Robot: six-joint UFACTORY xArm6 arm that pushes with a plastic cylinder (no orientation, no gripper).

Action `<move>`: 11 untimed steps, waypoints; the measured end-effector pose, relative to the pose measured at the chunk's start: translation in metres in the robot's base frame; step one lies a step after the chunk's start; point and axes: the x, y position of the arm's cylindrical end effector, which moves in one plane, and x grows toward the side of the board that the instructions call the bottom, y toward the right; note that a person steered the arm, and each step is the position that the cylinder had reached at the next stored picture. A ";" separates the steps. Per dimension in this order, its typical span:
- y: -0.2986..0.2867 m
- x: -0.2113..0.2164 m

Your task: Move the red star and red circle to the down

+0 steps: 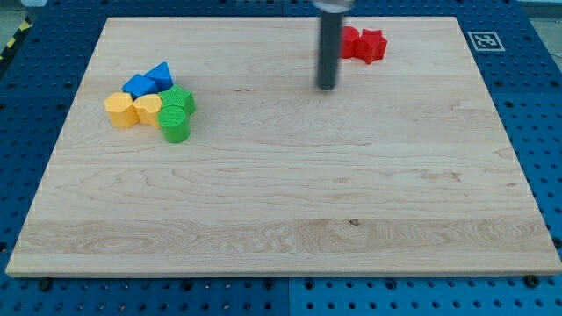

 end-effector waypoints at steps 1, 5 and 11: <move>0.099 -0.008; 0.128 -0.092; -0.025 -0.073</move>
